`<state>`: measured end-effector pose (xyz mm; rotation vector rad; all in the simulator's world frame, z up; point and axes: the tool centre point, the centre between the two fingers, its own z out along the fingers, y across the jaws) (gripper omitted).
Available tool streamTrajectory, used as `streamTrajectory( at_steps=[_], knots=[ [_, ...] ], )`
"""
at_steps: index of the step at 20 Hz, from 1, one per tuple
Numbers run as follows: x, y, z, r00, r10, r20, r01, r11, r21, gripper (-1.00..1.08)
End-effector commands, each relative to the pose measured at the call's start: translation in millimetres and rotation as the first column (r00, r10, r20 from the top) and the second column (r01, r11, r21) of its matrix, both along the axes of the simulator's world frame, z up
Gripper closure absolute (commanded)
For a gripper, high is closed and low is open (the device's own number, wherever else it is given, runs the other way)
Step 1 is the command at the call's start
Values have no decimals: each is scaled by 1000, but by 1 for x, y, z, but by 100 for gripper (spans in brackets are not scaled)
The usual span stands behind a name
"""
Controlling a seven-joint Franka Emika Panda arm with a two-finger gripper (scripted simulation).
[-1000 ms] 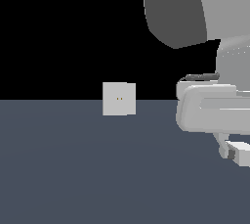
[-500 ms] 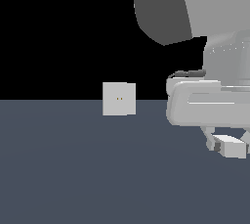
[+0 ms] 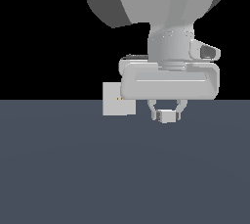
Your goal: Plug the charger into the wall socket.
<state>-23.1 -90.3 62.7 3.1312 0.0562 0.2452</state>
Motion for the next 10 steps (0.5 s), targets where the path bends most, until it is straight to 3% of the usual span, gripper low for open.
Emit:
streamTrajectory(
  at_steps=[1,6,10],
  knots=[
    [15,29,13,997,71,0,-71,997,-1,108],
    [32,72,31,985,172,0,-172,985,1,108],
    [38,90,38,977,211,0,-211,977,2,108]
  ],
)
